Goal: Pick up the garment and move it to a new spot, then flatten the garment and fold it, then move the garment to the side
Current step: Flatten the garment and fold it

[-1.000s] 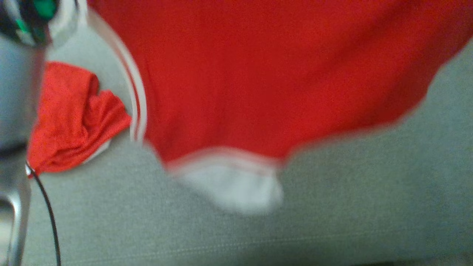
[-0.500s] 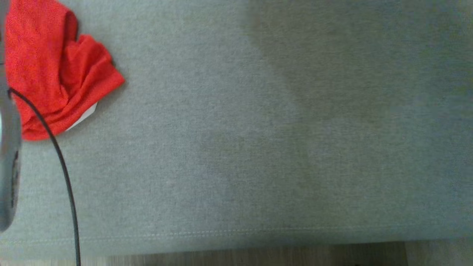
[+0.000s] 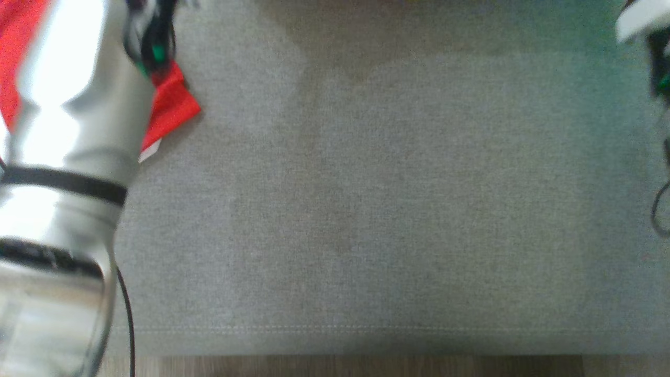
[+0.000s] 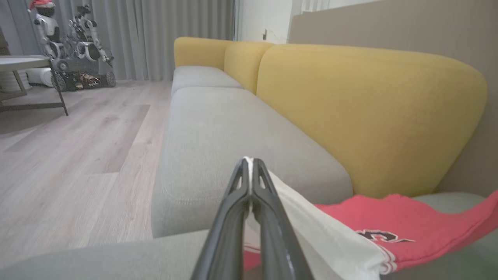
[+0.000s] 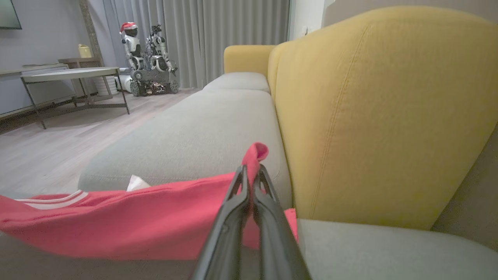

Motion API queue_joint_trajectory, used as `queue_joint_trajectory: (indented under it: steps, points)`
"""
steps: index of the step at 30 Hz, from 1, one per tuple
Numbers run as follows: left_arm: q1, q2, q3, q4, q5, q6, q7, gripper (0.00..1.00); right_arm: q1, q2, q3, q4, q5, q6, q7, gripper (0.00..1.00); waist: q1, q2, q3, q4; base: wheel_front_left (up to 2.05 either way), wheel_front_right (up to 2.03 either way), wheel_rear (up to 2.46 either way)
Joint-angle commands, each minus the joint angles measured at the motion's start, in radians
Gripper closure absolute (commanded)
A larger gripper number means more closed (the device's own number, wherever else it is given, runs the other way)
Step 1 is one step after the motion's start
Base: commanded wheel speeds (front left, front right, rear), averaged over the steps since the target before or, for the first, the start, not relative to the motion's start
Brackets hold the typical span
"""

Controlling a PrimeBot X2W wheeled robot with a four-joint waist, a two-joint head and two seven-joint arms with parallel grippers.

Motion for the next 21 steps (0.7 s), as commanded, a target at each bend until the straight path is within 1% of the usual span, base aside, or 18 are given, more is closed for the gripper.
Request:
queue_joint_trajectory:
  steps: [1,7,10,11,12,17,21]
  points:
    - [-0.018,0.045,0.014,-0.027,0.008,-0.005,-0.009,1.00,0.012,-0.006,0.020,-0.027,0.027,0.008,-0.006,1.00,0.0000,0.0000,-0.032,0.002,0.00,0.00,0.00]
    - [0.187,0.082,-0.014,-0.033,0.005,-0.028,-0.012,1.00,0.175,-0.048,0.171,-0.033,0.168,0.008,0.016,1.00,0.0000,0.0000,-0.126,-0.005,0.00,0.00,0.00]
    - [0.279,0.112,-0.040,-0.047,0.006,-0.035,-0.011,1.00,0.233,-0.076,0.250,-0.053,0.222,0.008,0.043,1.00,0.0000,0.0000,-0.167,-0.012,0.00,0.00,0.00]
    - [0.331,0.131,-0.053,-0.062,-0.002,-0.039,0.000,1.00,0.263,-0.095,0.289,-0.068,0.260,0.008,0.057,1.00,0.0000,0.0000,-0.189,-0.014,0.00,0.00,0.00]
    - [0.355,0.140,-0.060,-0.072,-0.006,-0.041,0.009,1.00,0.277,-0.105,0.304,-0.073,0.279,0.008,0.063,1.00,0.0000,0.0000,-0.201,-0.014,0.00,0.00,0.00]
    - [0.472,0.192,-0.102,-0.141,-0.026,-0.046,0.071,1.00,0.336,-0.158,0.395,-0.088,0.318,0.008,0.088,1.00,0.0000,0.0000,-0.256,-0.011,0.00,0.00,0.00]
    - [0.560,0.233,-0.136,-0.229,-0.064,-0.048,0.144,1.00,0.373,-0.196,0.450,-0.089,0.344,0.008,0.102,1.00,0.0000,0.0000,-0.295,-0.006,0.00,0.00,0.00]
